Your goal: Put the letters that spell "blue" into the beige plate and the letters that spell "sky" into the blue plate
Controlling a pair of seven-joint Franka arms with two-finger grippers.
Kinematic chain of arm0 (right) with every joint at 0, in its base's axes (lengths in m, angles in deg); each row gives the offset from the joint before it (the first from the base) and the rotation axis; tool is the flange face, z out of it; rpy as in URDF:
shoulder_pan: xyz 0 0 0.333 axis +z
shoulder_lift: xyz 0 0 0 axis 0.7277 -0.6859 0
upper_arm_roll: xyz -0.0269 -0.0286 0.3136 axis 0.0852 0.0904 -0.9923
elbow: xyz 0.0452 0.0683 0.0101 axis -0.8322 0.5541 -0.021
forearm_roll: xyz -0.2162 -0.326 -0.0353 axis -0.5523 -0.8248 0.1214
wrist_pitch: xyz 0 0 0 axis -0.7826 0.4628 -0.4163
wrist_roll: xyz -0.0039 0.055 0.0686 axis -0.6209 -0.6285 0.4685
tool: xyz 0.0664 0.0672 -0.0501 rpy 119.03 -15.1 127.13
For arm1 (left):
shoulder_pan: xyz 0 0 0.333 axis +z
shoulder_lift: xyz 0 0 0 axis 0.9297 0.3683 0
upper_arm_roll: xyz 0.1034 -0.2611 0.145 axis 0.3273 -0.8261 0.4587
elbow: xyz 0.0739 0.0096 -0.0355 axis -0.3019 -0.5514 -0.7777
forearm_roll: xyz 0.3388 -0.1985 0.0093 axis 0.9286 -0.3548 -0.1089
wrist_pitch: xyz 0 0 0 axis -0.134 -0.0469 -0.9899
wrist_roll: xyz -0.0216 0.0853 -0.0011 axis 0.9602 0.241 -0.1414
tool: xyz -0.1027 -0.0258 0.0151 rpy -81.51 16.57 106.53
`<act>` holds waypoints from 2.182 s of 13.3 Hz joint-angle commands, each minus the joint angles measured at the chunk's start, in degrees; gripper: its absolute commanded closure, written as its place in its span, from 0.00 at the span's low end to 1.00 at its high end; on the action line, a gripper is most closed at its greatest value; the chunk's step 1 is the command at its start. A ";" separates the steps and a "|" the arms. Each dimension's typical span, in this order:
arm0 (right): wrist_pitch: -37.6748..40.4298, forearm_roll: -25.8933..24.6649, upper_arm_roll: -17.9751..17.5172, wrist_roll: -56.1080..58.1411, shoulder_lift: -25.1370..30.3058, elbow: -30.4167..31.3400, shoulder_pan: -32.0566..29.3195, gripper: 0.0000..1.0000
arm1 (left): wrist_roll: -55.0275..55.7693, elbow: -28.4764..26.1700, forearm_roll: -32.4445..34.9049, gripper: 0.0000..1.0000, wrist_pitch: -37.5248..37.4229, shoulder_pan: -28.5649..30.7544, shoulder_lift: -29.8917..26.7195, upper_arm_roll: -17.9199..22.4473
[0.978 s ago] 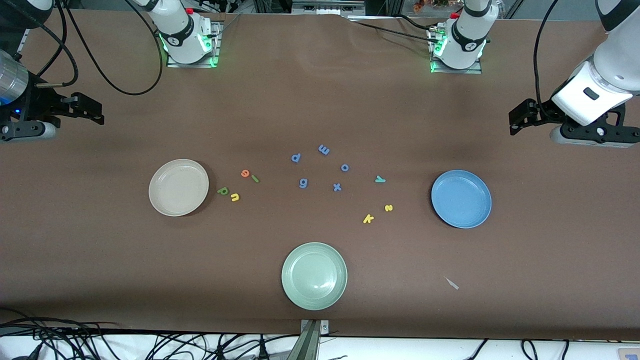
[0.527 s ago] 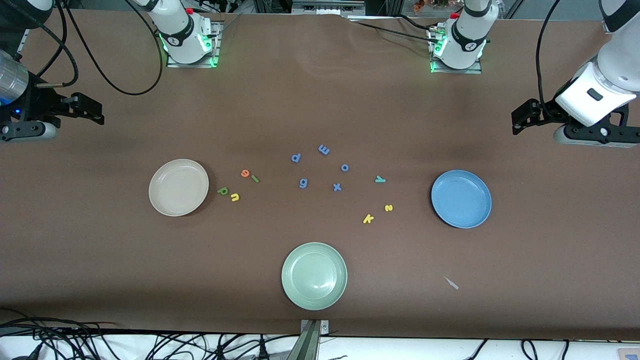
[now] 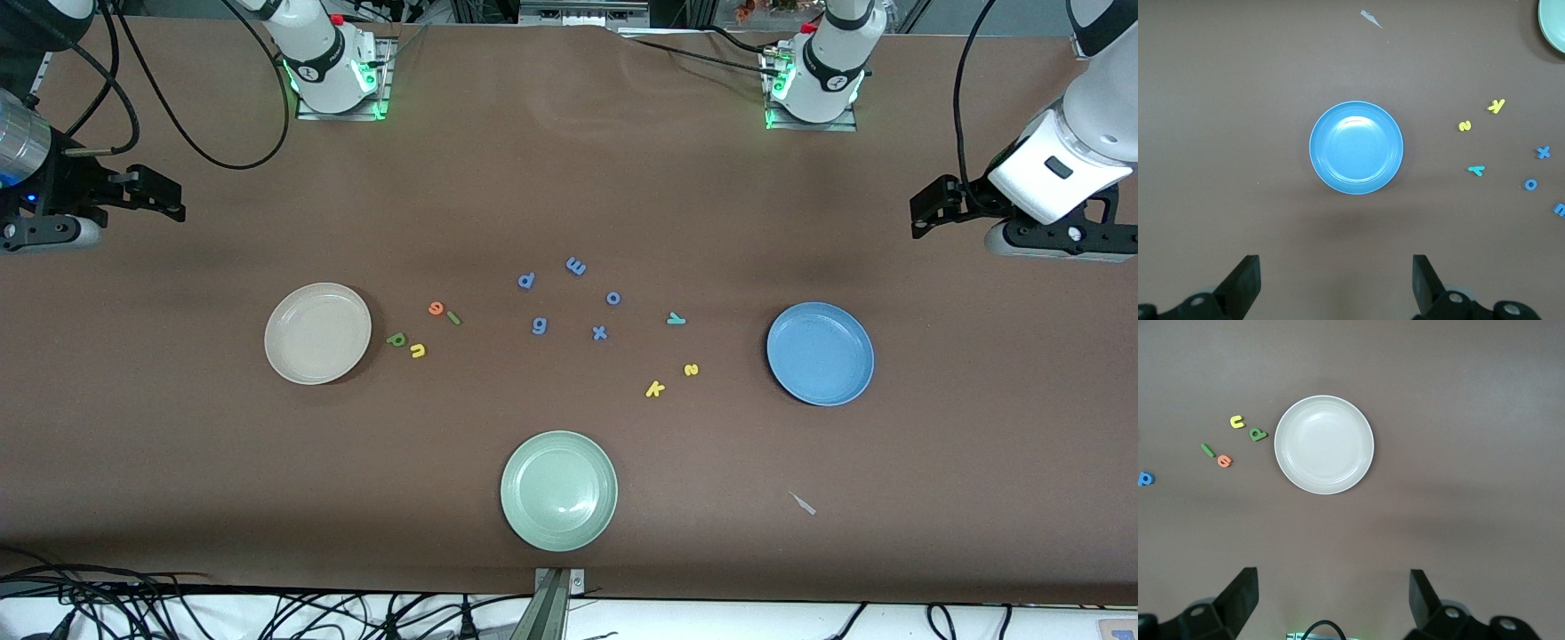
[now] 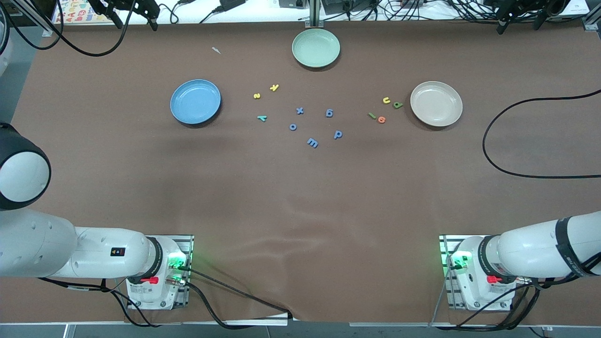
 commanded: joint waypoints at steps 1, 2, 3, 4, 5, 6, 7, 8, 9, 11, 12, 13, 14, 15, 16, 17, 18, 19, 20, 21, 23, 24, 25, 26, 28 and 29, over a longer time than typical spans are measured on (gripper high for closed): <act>0.72 -0.37 -0.07 0.24 -0.45 -1.29 0.10 0.00 | -0.97 1.02 1.68 0.00 -1.22 0.02 -0.24 -0.31; 0.72 -0.37 -0.07 0.24 -0.45 -1.29 0.10 0.00 | -1.32 2.85 2.99 0.00 -1.22 -0.59 0.46 -0.40; 0.72 -0.37 -0.07 0.24 -0.45 -1.29 0.10 0.00 | -1.58 4.52 4.31 0.00 -1.57 -0.77 1.77 -0.49; 0.72 -0.37 -0.07 0.24 -0.45 -1.29 0.10 0.00 | -1.67 4.89 4.32 0.00 -2.18 -0.86 2.04 -0.49; 0.64 -0.37 -0.07 0.24 -0.45 -1.29 0.10 0.00 | -1.76 4.89 3.71 0.00 -2.19 -0.69 2.05 -0.49; 0.72 -0.37 -0.07 0.24 -0.45 -1.29 0.10 0.00 | -1.76 4.80 3.45 0.00 -2.28 -0.43 2.05 -0.40; 0.72 -0.37 -0.07 0.24 -0.45 -1.29 0.10 0.00 | -1.76 4.80 3.44 0.00 -2.80 -0.51 2.05 -0.40; 0.72 -0.37 -0.07 0.24 -0.45 -1.37 0.10 0.00 | -1.76 4.80 3.36 0.00 -3.59 -0.51 2.05 -0.49; 0.64 -0.37 -0.07 0.24 -0.45 -1.29 0.10 0.00 | -1.76 4.71 2.92 0.00 -4.12 -0.34 2.05 -0.40; 0.72 -0.37 -0.07 0.24 -0.45 -1.29 0.10 0.00 | -1.50 4.10 -1.45 0.00 -4.56 0.63 1.96 -0.14; 0.72 -0.37 -0.07 0.24 -0.45 -1.29 0.10 0.00 | -1.84 4.01 -2.78 0.00 -4.56 1.59 1.96 -0.05; 0.72 -0.37 -0.07 0.24 -0.45 -1.29 0.10 0.00 | -1.85 3.92 -3.14 0.00 -4.39 1.86 1.96 -0.05; 0.72 -0.37 -0.07 0.24 -0.45 -1.29 0.10 0.00 | -1.76 3.84 -3.15 0.00 -3.87 1.77 1.96 -0.05; 0.64 -0.37 -0.07 0.24 -0.45 -1.29 0.10 0.00 | -1.76 3.75 -3.15 0.00 -3.60 1.77 1.87 -0.22; 0.63 -0.37 -0.07 0.24 -0.45 -1.29 0.10 0.00 | -1.76 2.44 -3.15 0.00 -3.42 1.77 1.26 -0.31; 0.63 -0.28 -0.07 0.24 -0.45 -1.29 0.10 0.00 | -1.76 1.82 -3.15 0.00 -2.99 1.95 0.91 -0.31; 0.63 -0.28 -0.07 0.24 -0.45 -1.29 0.10 0.00 | -1.76 1.64 -3.15 0.00 -2.63 2.04 0.82 -0.31; 0.72 -0.28 -0.07 0.24 -0.45 -1.37 0.10 0.00 | -1.32 0.94 -3.15 0.00 -1.15 1.95 0.47 -0.40; 0.64 -0.28 -0.07 0.24 -0.45 -1.29 0.10 0.00 | -1.32 0.06 -3.23 0.00 -0.44 2.04 -0.06 -0.40; 0.63 -0.28 -0.07 0.24 -0.45 -1.29 0.10 0.00 | -1.32 -0.73 -3.24 0.00 -0.26 2.04 -0.50 -0.40; 0.64 -0.28 -0.07 0.24 -0.45 -1.29 0.10 0.00 | -1.32 -1.96 -3.24 0.00 0.53 2.21 -1.38 -0.40; 0.63 -0.28 -0.07 0.24 -0.45 -1.37 0.10 0.00 | -1.23 -2.75 -3.24 0.00 1.49 2.21 -1.73 -0.49; 0.63 -0.28 -0.07 0.24 -0.45 -1.29 0.10 0.00 | -1.23 -3.71 -3.84 0.00 2.37 2.30 -2.17 -0.40; 0.63 -0.28 -0.07 0.24 -0.45 -1.29 0.02 0.00 | -1.32 -4.59 -4.81 0.00 2.47 2.74 -2.78 -0.40; 0.55 -0.28 -0.07 0.24 -0.45 -1.29 0.02 0.00 | -1.32 -4.69 -4.82 0.00 2.47 2.83 -2.97 -0.49; 0.55 -0.28 0.02 0.24 -0.45 -1.29 0.02 0.00 | -1.32 -4.60 -4.82 0.00 2.47 2.83 -2.96 -0.49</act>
